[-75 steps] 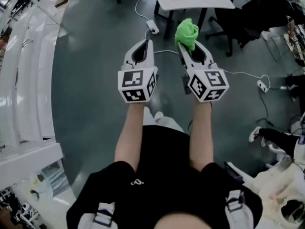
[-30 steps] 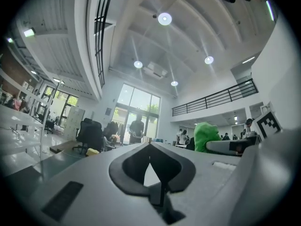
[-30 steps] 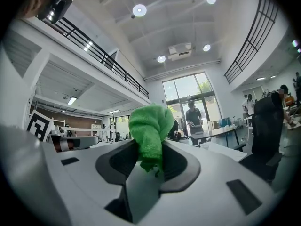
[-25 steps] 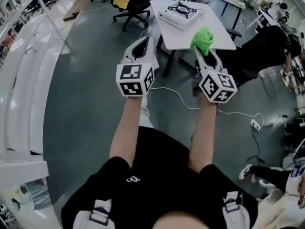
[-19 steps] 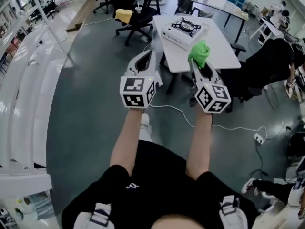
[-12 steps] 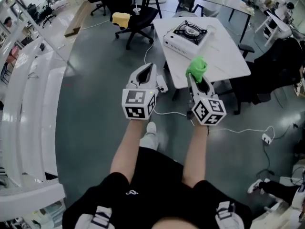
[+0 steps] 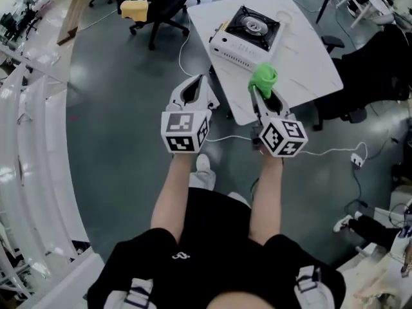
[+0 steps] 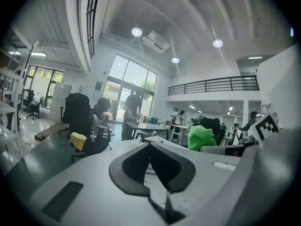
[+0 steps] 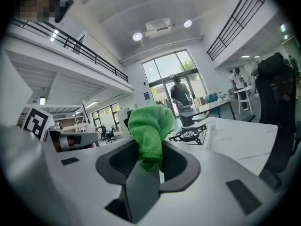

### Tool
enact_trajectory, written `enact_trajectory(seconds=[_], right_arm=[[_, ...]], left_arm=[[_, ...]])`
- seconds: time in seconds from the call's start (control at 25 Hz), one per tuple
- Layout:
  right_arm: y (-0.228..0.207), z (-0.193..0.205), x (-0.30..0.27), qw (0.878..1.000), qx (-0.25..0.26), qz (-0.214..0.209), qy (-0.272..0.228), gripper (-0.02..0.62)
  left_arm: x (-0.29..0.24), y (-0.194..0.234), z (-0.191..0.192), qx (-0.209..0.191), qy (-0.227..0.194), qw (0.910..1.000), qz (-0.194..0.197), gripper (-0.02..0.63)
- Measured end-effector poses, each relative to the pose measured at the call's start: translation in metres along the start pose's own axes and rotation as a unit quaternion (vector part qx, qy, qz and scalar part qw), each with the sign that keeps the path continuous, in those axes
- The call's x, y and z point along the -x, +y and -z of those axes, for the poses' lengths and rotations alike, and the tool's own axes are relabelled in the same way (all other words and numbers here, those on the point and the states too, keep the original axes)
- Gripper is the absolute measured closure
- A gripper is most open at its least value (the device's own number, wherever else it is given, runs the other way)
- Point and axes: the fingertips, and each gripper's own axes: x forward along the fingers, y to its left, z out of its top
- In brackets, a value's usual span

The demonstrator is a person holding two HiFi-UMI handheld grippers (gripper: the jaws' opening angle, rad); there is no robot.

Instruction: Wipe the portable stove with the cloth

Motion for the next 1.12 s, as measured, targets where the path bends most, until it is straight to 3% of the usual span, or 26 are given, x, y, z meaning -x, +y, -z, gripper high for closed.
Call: enact_trajectory(seconds=[0.56,0.88,1.12], right_arm=[[-0.010,-0.020,-0.074,0.998,0.044,0.022,0.045,0.464],[0.002,-0.012,-0.129,0.995,0.053,-0.016,0.086,0.460],[-0.013,0.000,-0.177,0.991,0.044,-0.037,0.118,0.460]], left_arm=[[-0.075,0.047,-0.008,0.052,-0.014,0.9981,0.030,0.607],[-0.100,0.081,-0.012,0.068,-0.019,0.9975,0.005,0.607],[-0.136,0.100,-0.003,0.070,-0.005,0.9973,-0.019,0.607]])
